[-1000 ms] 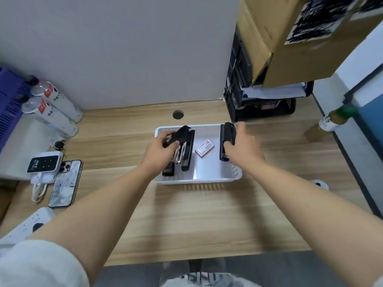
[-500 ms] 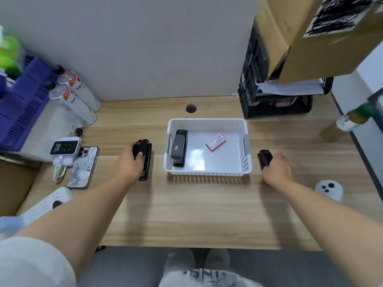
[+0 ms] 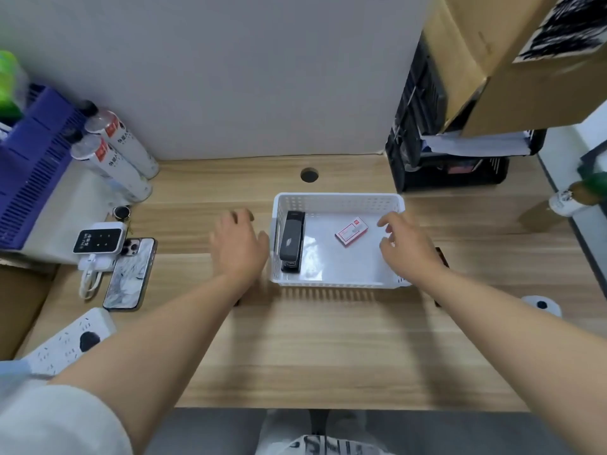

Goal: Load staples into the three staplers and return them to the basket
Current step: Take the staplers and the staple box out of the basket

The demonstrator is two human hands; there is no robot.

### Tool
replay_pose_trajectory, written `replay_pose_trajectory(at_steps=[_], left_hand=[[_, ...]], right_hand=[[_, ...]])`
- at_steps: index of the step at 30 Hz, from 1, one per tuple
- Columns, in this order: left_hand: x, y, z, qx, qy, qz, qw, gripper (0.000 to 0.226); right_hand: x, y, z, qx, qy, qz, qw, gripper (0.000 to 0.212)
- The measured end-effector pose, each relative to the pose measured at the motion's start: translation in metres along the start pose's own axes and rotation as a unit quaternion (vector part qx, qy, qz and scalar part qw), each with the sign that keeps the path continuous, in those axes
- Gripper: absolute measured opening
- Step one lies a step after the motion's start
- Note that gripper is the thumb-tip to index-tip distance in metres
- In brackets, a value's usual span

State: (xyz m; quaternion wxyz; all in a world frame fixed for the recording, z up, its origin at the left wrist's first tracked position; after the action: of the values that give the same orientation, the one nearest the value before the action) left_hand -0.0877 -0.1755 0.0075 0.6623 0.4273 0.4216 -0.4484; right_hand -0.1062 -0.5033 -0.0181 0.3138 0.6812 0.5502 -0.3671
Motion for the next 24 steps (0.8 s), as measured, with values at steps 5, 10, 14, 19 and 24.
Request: replay_pose_trajectory(at_steps=[5, 10, 14, 19, 24], left_hand=[[0.036, -0.010, 0.076, 0.178, 0.104, -0.077, 0.975, 0.047], [0.055, -0.013, 0.080, 0.208, 0.191, -0.067, 0.957, 0.058], [0.060, -0.011, 0.077, 0.206, 0.187, -0.089, 0.956, 0.061], [0.054, -0.006, 0.068, 0.167, 0.109, -0.114, 0.973, 0.043], [0.036, 0.002, 0.073, 0.131, -0.050, -0.130, 0.981, 0.055]], right_hand=[[0.073, -0.001, -0.022, -0.087, -0.122, -0.184, 0.971, 0.069], [0.098, 0.016, -0.026, -0.117, -0.247, -0.179, 0.945, 0.072], [0.095, 0.021, -0.030, -0.095, -0.282, -0.132, 0.946, 0.056], [0.062, 0.011, -0.038, -0.080, -0.124, -0.074, 0.986, 0.038], [0.008, -0.042, -0.063, -0.227, -0.021, -0.016, 0.973, 0.037]])
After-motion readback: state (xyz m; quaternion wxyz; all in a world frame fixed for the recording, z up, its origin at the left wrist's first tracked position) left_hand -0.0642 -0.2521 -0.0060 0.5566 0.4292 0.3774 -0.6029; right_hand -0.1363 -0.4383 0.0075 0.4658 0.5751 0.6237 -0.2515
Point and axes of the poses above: each hand's wrist, its own y-axis towards the middle knuckle, its own x-axis out of the palm, z = x × y, the point moved 9 cm from there along y, towards the middle knuckle, and after that the axes turned 13 degrees about z, right-handed, at the moved point
